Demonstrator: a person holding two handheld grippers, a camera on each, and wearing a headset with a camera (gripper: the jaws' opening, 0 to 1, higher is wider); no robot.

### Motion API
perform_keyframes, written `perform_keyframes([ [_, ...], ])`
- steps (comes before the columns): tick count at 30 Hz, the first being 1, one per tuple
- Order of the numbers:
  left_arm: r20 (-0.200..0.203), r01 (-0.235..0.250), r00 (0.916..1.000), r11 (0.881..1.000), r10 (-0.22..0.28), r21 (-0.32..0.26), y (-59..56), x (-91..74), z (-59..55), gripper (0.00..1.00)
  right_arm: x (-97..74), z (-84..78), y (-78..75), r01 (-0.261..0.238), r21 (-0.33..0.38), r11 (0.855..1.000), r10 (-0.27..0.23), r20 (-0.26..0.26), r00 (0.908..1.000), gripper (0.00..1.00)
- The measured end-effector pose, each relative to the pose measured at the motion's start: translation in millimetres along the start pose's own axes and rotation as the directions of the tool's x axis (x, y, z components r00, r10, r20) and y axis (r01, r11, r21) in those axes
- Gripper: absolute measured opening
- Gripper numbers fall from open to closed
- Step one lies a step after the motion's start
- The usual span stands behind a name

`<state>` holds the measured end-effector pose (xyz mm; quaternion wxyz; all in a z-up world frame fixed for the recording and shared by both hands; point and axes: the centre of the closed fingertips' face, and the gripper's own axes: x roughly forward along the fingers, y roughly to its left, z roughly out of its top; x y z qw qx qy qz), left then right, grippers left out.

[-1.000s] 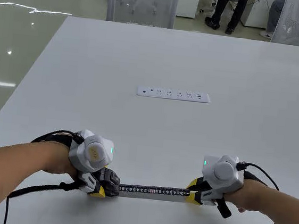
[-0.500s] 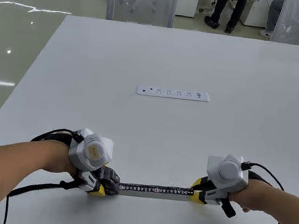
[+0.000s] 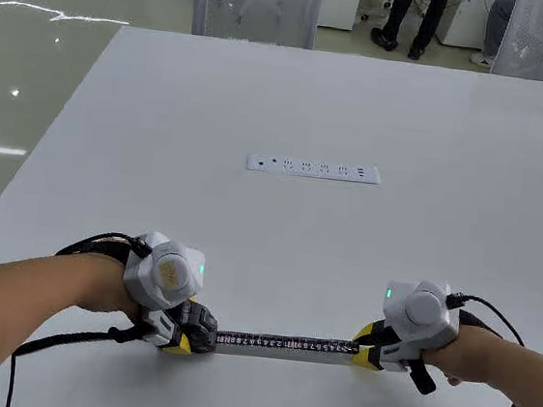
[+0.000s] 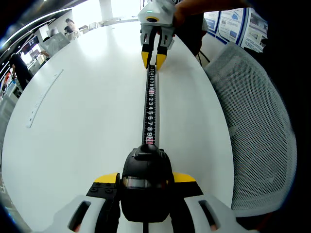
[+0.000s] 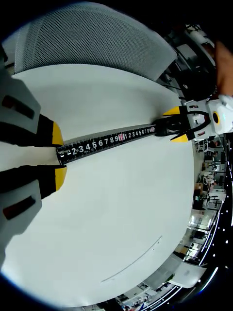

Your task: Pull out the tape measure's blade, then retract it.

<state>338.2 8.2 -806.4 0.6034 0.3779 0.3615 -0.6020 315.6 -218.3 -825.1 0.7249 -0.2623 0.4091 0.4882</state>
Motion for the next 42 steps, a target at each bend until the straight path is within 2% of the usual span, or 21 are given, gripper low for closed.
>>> perform_keyframes([
  [29,0.008,0.0,1.0,1.0,0.0,-0.004,-1.1,-0.4,0.6,0.36,-10.1,-12.7,-3.8,0.011,0.014,1.0,-0.011,-0.011,0.9999,0.11],
  [42,0.015,-0.002,0.9999,1.0,0.002,-0.008,-1.5,-0.8,0.0,0.36,-10.6,-11.2,-4.5,0.015,0.014,1.0,-0.015,-0.006,0.9999,0.12],
])
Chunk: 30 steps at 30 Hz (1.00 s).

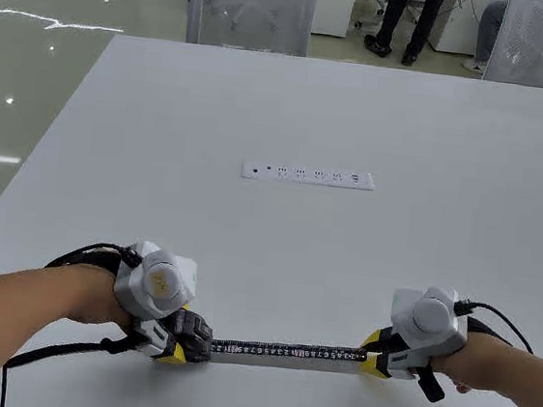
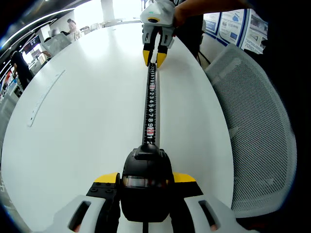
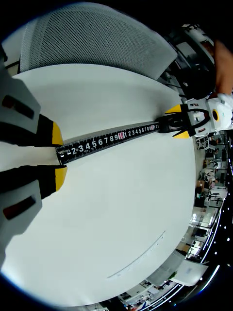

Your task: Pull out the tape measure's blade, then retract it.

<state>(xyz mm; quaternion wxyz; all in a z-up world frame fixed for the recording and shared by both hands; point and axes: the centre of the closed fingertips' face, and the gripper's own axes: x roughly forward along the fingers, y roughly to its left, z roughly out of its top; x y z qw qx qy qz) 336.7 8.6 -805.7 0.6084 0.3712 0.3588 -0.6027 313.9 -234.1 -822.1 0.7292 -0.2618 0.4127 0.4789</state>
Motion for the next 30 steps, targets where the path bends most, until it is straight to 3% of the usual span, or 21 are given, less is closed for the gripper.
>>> perform_keyframes([
  [17,0.005,-0.004,1.0,1.0,0.004,0.003,0.8,0.1,-0.3,0.36,0.6,-3.0,-1.8,-0.008,0.0,1.0,0.009,-0.006,0.9999,0.12],
  [22,0.032,-0.007,0.9995,1.0,0.007,-0.01,2.3,-0.7,0.1,0.36,0.9,-3.0,-1.9,-0.005,0.006,1.0,0.005,-0.007,1.0,0.13],
  [30,0.032,0.001,0.9995,1.0,-0.001,-0.002,3.8,0.4,1.0,0.36,3.7,-4.7,-0.2,-0.018,0.004,1.0,0.019,-0.023,0.9996,0.13],
])
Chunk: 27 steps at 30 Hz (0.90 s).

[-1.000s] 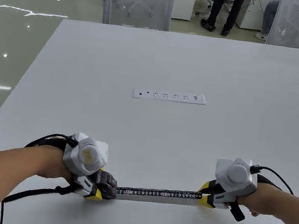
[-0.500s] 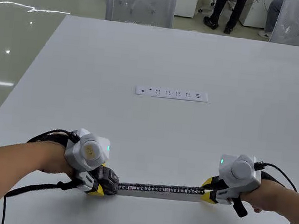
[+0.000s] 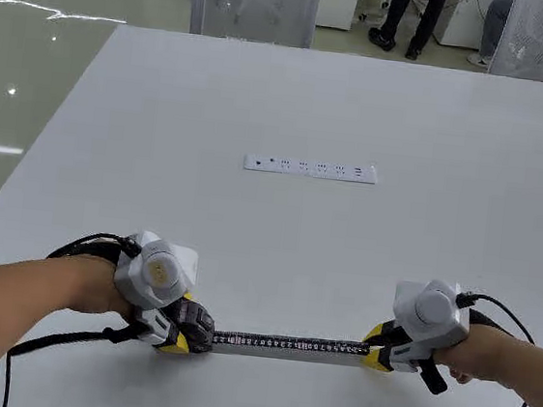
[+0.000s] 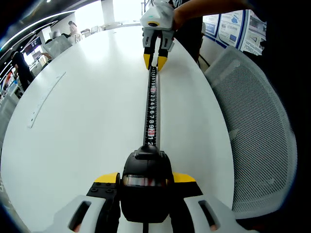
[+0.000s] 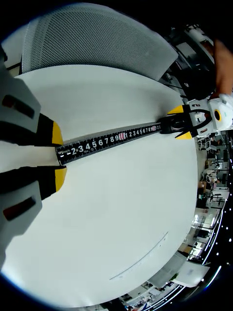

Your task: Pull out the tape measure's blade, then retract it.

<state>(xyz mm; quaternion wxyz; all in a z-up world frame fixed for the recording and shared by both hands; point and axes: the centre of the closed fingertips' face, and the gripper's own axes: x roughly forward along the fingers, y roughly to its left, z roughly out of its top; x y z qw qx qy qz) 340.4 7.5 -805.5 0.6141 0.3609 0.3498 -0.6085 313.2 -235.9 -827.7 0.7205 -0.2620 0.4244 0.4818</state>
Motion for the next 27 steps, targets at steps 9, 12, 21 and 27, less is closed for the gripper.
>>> perform_keyframes([
  [9,-0.009,0.001,1.0,1.0,-0.001,-0.01,-0.3,1.6,1.1,0.36,0.4,4.5,4.3,-0.009,0.045,0.999,0.009,0.0,1.0,0.19],
  [12,-0.006,0.0,1.0,1.0,0.0,-0.014,-0.4,1.2,0.8,0.36,0.6,4.7,4.1,-0.002,0.043,0.999,0.002,0.003,1.0,0.23],
  [21,-0.033,0.0,0.9995,1.0,0.0,0.001,-2.2,3.2,1.9,0.37,-4.3,5.0,3.6,0.03,0.084,0.996,-0.033,0.034,0.9989,0.33],
  [27,-0.035,-0.03,0.9989,1.0,0.03,0.008,-0.4,0.4,-6.2,0.37,-15.4,12.5,8.4,0.05,0.113,0.992,-0.061,0.091,0.994,0.41],
])
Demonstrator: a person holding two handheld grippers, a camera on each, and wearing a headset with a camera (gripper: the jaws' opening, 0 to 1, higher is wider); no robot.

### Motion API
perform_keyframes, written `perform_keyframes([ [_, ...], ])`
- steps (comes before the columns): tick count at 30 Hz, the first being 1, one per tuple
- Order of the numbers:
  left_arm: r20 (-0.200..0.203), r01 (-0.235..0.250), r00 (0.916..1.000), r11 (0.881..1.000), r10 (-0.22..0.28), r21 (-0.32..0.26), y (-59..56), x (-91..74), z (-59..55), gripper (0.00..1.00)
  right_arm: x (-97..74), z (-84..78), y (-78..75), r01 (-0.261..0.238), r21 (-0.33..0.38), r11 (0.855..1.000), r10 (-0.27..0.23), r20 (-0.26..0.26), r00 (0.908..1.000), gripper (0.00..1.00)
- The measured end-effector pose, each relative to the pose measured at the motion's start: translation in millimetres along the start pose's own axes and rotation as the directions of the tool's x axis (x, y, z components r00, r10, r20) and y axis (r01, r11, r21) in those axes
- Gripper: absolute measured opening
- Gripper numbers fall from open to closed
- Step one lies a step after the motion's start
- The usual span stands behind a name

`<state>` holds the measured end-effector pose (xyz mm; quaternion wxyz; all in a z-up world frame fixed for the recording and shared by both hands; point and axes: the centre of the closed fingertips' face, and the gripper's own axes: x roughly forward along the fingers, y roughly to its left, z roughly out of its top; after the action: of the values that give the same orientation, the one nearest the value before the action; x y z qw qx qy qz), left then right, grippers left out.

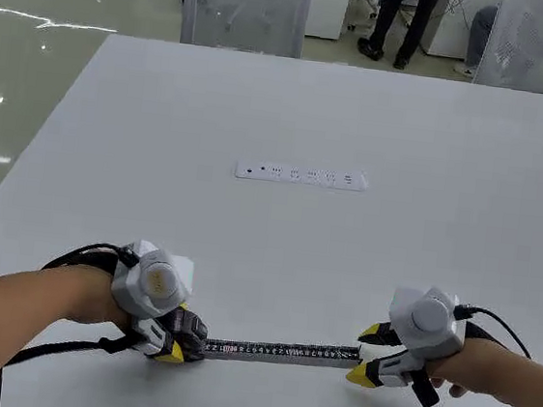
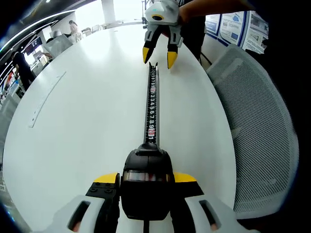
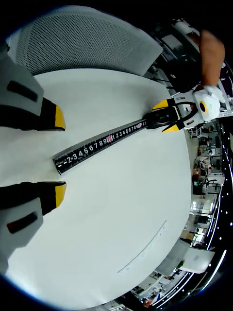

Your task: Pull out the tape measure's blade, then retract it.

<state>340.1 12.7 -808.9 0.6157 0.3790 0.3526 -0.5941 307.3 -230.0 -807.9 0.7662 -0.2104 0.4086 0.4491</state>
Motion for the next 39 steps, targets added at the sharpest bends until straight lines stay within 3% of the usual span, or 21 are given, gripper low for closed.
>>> perform_keyframes([
  [6,0.008,-0.023,0.9997,1.0,0.023,-0.013,-3.3,-10.4,-18.0,0.42,-8.9,-8.0,3.7,0.033,0.03,0.999,-0.033,0.016,0.9993,0.43],
  [8,0.039,-0.052,0.9978,0.998,0.053,-0.036,-1.1,-15.3,-21.1,0.47,-12.8,-13.0,5.8,0.05,0.05,0.998,-0.051,0.024,0.9984,0.45],
  [10,0.083,-0.079,0.9926,0.991,0.088,-0.106,0.7,-22.5,-22.0,0.51,-17.2,-18.2,7.6,0.069,0.067,0.995,-0.071,0.032,0.9969,0.47],
  [14,0.147,-0.118,0.9766,0.962,0.157,-0.245,2.5,-35.4,-26.8,0.66,-27.4,-24.6,10.1,0.109,0.107,0.988,-0.116,0.056,0.9917,0.54],
  [17,0.206,-0.116,0.9589,0.932,0.195,-0.345,-6.0,-47.9,-28.8,0.72,-36.5,-26.7,14.2,0.135,0.136,0.981,-0.148,0.087,0.9851,0.6],
  [19,0.22,-0.11,0.9542,0.922,0.202,-0.37,-8.3,-50.4,-29.2,0.74,-38.9,-27.3,15.0,0.144,0.142,0.979,-0.158,0.093,0.9831,0.64],
  [22,0.229,-0.106,0.9516,0.918,0.205,-0.382,-9.8,-51.4,-29.2,0.75,-40.2,-27.2,15.3,0.149,0.147,0.978,-0.164,0.098,0.9816,0.7],
  [25,0.266,-0.066,0.942,0.892,0.204,-0.447,-18.0,-56.6,-28.7,0.81,-46.1,-26.1,17.6,0.163,0.172,0.972,-0.185,0.125,0.9748,0.73],
  [26,0.32,-0.057,0.9035,0.82,0.285,-0.569,-23.4,-70.2,-32.6,0.87,-57.6,-28.7,25.9,0.169,0.219,0.961,-0.21,0.178,0.9613,0.75],
  [27,0.327,-0.06,0.8946,0.806,0.305,-0.589,-23.8,-72.9,-35.0,0.91,-60.6,-30.4,27.4,0.174,0.23,0.958,-0.219,0.187,0.9576,0.76],
  [31,0.344,-0.084,0.8674,0.786,0.36,-0.612,-30.1,-83.4,-44.0,1.0,-71.6,-36.2,34.2,0.186,0.242,0.952,-0.237,0.2,0.9509,0.81],
  [32,0.345,-0.087,0.8627,0.781,0.369,-0.619,-33.4,-86.3,-47.9,1.0,-77.5,-34.2,35.5,0.192,0.259,0.946,-0.252,0.223,0.9415,0.82],
  [34,0.346,-0.09,0.8577,0.773,0.381,-0.627,-38.1,-89.7,-53.3,1.0,-84.0,-36.3,36.8,0.199,0.276,0.94,-0.267,0.238,0.9337,0.84],
  [36,0.345,-0.103,0.8439,0.755,0.411,-0.647,-42.0,-96.8,-60.1,1.0,-87.7,-42.1,39.2,0.204,0.281,0.938,-0.274,0.238,0.9318,0.86],
  [39,0.33,-0.125,0.8213,0.712,0.465,-0.691,-47.0,-109.5,-70.2,1.0,-95.4,-47.6,41.9,0.219,0.295,0.93,-0.293,0.238,0.9259,0.9],
])
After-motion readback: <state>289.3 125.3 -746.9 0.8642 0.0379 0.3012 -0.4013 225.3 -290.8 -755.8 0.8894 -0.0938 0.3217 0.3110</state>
